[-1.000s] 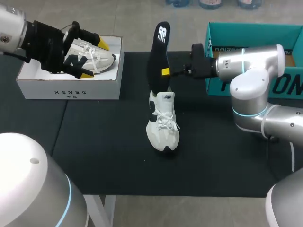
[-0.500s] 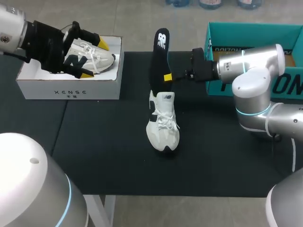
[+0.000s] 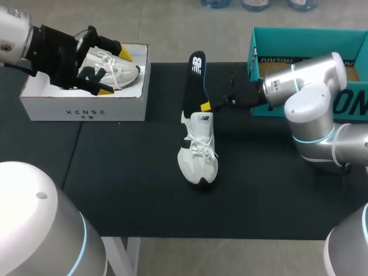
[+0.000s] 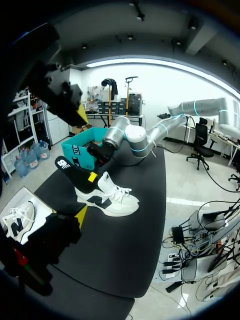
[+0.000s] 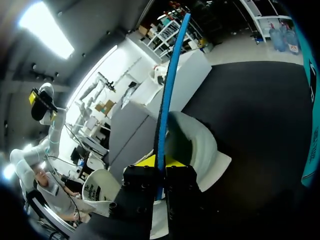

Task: Take the shoe out of the shoebox, open the shoe tongue, remove and reinsert the insole, then place the shoe into the shoebox

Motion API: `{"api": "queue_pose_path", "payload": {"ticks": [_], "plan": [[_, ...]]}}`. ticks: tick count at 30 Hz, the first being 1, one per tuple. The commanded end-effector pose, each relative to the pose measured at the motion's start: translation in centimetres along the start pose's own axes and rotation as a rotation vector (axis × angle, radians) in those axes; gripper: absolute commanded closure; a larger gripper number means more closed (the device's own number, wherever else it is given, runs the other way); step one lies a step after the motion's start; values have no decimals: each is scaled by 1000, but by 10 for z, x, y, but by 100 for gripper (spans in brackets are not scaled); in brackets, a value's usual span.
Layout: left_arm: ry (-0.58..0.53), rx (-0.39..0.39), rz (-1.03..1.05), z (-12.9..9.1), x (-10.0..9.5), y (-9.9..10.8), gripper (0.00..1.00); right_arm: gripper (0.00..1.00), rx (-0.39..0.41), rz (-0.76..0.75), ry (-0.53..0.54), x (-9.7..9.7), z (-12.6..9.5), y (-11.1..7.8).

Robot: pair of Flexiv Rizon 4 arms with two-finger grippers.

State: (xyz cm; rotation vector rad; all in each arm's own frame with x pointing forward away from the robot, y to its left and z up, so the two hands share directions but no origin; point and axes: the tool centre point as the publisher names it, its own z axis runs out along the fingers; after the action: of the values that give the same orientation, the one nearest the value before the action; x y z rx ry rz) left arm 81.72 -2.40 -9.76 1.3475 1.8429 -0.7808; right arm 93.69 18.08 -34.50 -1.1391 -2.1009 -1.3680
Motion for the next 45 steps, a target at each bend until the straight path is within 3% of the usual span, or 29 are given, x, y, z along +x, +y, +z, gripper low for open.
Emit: {"api": "queue_pose_path", "payload": {"ticks": [1, 4, 6, 7, 8, 12, 14, 16, 17, 18, 19, 32, 37, 38, 39, 42, 45], "plan": [[3, -2, 1, 0, 0, 0, 0, 100, 22, 7, -15, 2, 1, -6], [3, -2, 1, 0, 0, 0, 0, 100, 33, 17, -23, 0, 1, -9], [3, -2, 1, 0, 0, 0, 0, 56, 34, 19, -23, -2, 1, -5], [3, -2, 1, 0, 0, 0, 0, 28, 30, 18, -22, -1, 2, -2], [3, -2, 1, 0, 0, 0, 0, 25, 29, 8, -21, -1, 2, 2], [3, -2, 1, 0, 0, 0, 0, 35, 21, -14, -21, -5, 5, 19], [3, -2, 1, 0, 0, 0, 0, 49, 19, -24, -27, -9, 7, 27], [3, -2, 1, 0, 0, 0, 0, 53, 17, -32, -33, -12, 8, 33], [3, -2, 1, 0, 0, 0, 0, 59, 14, -33, -36, -13, 8, 35], [3, -2, 1, 0, 0, 0, 0, 74, 3, -27, -43, -13, 8, 35], [3, -2, 1, 0, 0, 0, 0, 100, -3, -15, -46, -13, 7, 35], [3, -2, 1, 0, 0, 0, 0, 100, 74, 52, -50, -5, 3, -11], [3, -2, 1, 0, 0, 0, 0, 100, 105, 58, -49, -2, 3, -17], [3, -2, 1, 0, 0, 0, 0, 91, 104, 59, -48, -3, 3, -13], [3, -2, 1, 0, 0, 0, 0, 66, 98, 51, -47, -3, 3, -8], [3, -2, 1, 0, 0, 0, 0, 58, 85, 28, -47, -7, 5, 10], [3, -2, 1, 0, 0, 0, 0, 59, 84, 12, -49, -13, 10, 27]]}}
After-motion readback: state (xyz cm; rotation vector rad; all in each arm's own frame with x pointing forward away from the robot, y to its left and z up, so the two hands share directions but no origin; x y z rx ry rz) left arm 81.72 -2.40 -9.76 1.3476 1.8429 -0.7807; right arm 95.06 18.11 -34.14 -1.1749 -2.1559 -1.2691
